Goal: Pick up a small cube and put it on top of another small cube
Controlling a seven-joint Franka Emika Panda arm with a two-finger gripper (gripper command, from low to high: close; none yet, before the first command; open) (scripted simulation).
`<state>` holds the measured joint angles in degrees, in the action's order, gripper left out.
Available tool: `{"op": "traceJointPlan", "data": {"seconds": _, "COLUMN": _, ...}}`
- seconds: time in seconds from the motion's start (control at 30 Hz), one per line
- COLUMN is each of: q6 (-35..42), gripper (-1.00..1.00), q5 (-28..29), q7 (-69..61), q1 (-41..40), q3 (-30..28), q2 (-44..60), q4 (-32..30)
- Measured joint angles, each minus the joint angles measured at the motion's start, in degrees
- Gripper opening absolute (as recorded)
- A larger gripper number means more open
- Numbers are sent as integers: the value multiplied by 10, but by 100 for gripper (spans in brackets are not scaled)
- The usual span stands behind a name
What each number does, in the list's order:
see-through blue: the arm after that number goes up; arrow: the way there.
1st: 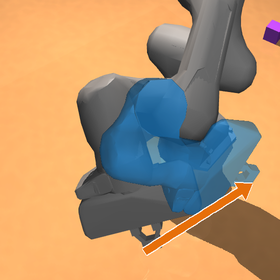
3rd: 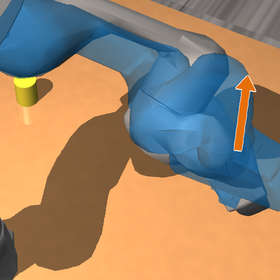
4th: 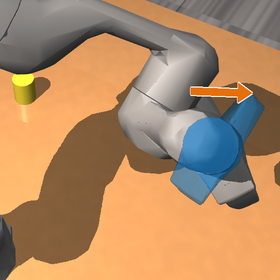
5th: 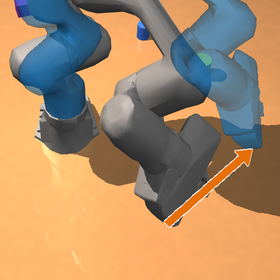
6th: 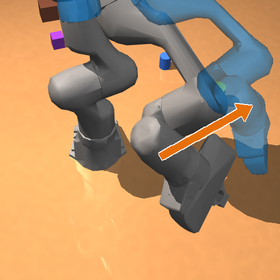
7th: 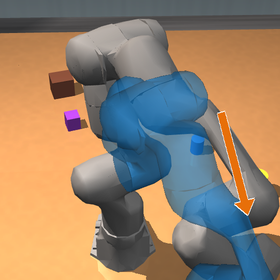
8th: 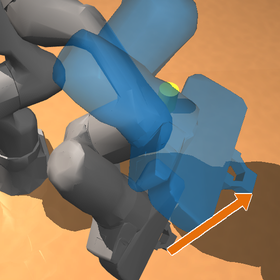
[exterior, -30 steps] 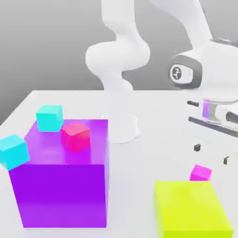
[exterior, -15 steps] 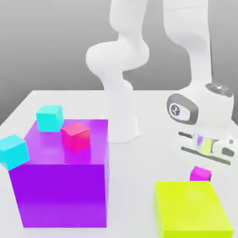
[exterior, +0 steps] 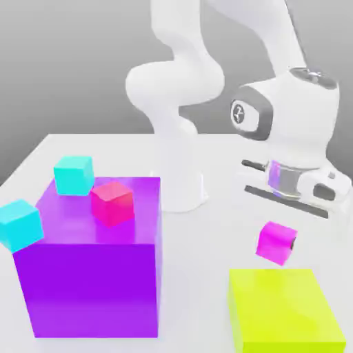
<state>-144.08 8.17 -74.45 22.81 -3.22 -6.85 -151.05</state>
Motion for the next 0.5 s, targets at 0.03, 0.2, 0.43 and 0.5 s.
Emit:
{"op": "traceJointPlan", "data": {"seconds": 0.03, "q6": 24, "gripper": -100, "q5": 4, "q7": -23, "q1": -10, "q3": -13, "q2": -17, "q4": 8}}
{"op": "traceJointPlan", "data": {"seconds": 0.2, "q6": 145, "gripper": -100, "q5": 21, "q7": -143, "q1": -64, "q3": -88, "q2": -102, "q4": 49}}
{"op": "traceJointPlan", "data": {"seconds": 0.43, "q6": 267, "gripper": -100, "q5": 34, "q7": -294, "q1": -127, "q3": -187, "q2": -197, "q4": 84}}
{"op": "traceJointPlan", "data": {"seconds": 0.5, "q6": 231, "gripper": -100, "q5": 36, "q7": -302, "q1": -128, "q3": -200, "q2": -184, "q4": 60}}
